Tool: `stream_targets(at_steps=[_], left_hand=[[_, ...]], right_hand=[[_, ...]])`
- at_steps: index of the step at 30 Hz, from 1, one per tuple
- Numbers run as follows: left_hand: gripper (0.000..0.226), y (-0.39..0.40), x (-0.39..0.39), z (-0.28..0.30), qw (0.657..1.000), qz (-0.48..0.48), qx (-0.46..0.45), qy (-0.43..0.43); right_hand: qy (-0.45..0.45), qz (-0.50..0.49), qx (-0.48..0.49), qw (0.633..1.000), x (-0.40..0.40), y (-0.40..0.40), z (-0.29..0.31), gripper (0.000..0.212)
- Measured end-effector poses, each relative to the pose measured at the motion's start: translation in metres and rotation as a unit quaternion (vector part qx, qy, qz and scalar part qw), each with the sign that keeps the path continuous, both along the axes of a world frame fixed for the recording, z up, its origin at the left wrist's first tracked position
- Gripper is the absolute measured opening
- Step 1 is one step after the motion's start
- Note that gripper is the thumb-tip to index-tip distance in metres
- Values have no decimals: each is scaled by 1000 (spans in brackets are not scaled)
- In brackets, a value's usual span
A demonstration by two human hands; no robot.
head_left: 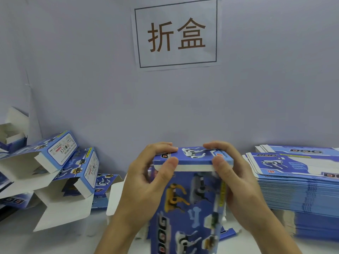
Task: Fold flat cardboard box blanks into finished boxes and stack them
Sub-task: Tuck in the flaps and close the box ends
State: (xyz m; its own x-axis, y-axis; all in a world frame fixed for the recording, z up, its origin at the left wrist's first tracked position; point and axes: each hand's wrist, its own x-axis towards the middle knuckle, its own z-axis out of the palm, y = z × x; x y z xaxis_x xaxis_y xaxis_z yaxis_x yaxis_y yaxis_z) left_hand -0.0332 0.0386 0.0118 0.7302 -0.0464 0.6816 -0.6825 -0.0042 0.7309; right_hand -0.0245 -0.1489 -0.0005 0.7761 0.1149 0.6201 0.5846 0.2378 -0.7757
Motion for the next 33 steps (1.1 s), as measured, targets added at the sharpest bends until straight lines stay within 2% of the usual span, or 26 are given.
stream_targets(at_steps=[3,8,11,17,20,27,33], left_hand=[[24,-4,-1,3,999,-21,-34,13],[17,-8,-1,-1,998,-10,-45,-37],[23,-12,0,-3,997,0,-63,-48],[29,-16,0,-3,994,5,-96,-42],[30,-16,0,-2,994,-2,-107,-31],[22,-16,1,-2,991,-15,-129,-29],[19,-12,3,-4,986,-49,-158,-1]], right_hand=[[7,-11,25,1000,0,8,3,56],[13,-5,53,999,-3,12,6,58],[23,-31,52,998,-3,15,9,59],[31,-43,55,997,-6,17,12,40],[33,-38,49,998,-6,16,12,39],[43,-9,44,998,-8,15,15,35],[105,80,31,991,-11,6,19,35]])
